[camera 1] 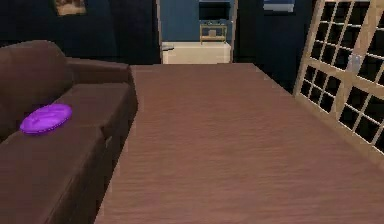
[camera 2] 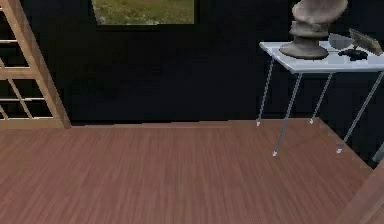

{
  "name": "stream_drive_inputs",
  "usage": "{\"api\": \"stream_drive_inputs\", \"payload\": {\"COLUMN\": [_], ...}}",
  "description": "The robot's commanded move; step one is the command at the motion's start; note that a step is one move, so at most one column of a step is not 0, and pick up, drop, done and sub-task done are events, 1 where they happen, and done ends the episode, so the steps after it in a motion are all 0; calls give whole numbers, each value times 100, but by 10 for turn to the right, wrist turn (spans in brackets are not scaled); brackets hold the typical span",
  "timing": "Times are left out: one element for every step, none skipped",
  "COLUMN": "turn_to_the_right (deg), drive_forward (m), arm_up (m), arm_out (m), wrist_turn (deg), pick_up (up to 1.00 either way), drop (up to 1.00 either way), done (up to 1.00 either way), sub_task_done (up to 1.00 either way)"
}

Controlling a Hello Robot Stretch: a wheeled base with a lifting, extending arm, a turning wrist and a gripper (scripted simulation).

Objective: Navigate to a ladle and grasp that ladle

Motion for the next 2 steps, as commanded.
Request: {"api": "stream_drive_inputs", "payload": {"turn_to_the_right": [0, 0], "drive_forward": [100, 100], "arm_up": [0, 0], "arm_out": [0, 0], "wrist_turn": [0, 0], "pick_up": [0, 0], "drop": [0, 0], "done": [0, 0], "sub_task_done": [0, 0]}}
